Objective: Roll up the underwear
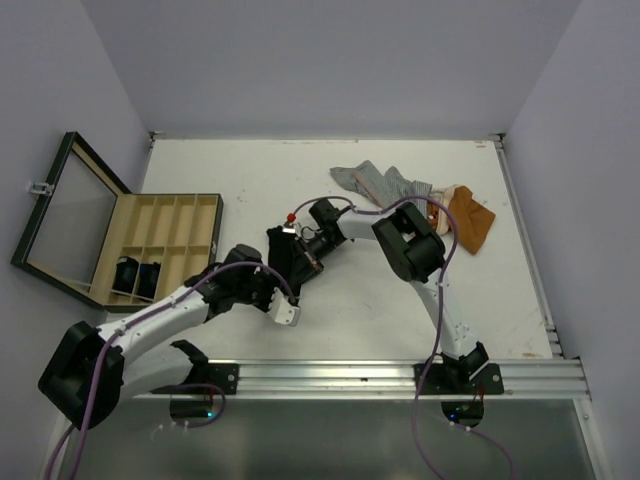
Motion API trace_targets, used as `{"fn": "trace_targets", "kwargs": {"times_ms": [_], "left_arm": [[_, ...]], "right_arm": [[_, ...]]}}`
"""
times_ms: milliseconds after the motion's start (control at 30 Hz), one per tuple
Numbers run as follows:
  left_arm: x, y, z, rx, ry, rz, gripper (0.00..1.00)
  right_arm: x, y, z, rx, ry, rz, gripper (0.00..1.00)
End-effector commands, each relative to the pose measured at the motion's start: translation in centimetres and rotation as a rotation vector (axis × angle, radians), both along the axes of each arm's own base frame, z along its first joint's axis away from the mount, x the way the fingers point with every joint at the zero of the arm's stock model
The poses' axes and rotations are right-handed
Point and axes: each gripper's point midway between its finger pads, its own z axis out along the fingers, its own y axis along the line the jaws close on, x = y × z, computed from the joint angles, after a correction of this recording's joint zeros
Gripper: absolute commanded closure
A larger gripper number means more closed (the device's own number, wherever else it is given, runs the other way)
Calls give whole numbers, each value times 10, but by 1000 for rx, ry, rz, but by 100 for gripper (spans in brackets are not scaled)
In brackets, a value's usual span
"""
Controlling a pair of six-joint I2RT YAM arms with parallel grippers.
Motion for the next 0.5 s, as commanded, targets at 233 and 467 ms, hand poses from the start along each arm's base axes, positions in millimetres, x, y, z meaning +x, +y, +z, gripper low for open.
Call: {"fn": "trace_targets", "kwargs": {"times_ms": [233, 467], "left_arm": [[22, 14, -47, 185, -47, 27, 72], [-2, 11, -53, 205, 169, 22, 100]], "right_arm": [[1, -22, -70, -260, -45, -50, 100], [13, -32, -54, -282, -99, -98, 76]]}}
